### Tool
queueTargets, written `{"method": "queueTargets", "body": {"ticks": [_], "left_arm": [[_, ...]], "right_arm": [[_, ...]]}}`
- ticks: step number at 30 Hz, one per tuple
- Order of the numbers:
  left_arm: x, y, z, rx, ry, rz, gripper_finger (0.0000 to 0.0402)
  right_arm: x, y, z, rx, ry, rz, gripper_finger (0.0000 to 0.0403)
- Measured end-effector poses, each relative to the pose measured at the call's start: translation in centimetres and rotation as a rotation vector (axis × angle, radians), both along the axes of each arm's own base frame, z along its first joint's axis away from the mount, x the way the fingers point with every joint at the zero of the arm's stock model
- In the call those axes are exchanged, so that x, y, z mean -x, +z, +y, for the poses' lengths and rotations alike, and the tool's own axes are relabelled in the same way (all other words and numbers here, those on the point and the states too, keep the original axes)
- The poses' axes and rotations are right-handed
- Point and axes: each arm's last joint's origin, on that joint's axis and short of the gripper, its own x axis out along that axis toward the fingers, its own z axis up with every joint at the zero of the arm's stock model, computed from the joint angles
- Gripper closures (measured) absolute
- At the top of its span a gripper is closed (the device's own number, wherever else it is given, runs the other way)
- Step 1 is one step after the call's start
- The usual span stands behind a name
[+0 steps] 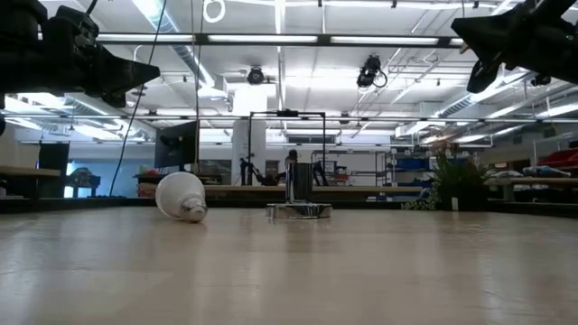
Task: Screw lightbulb
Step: Insert the lightbulb into the lamp socket
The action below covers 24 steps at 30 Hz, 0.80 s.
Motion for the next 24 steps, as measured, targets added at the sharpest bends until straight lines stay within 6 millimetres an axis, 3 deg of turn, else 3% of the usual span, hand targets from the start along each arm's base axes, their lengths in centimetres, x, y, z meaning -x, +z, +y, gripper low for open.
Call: {"method": "queueTargets", "body": {"ticks": [16,24], "left_arm": [[0.0,0.0,0.0,0.000,0.000,0.000,0.0396],[0.0,0.0,0.0,0.000,0.000,0.000,0.0396]], "right_arm": [[-0.5,0.0,-0.2,-0.048,0.004,0.040,0.0374],[-1.8,2.2,-0.2,-0.097,0.020,0.079,0.0318]]}}
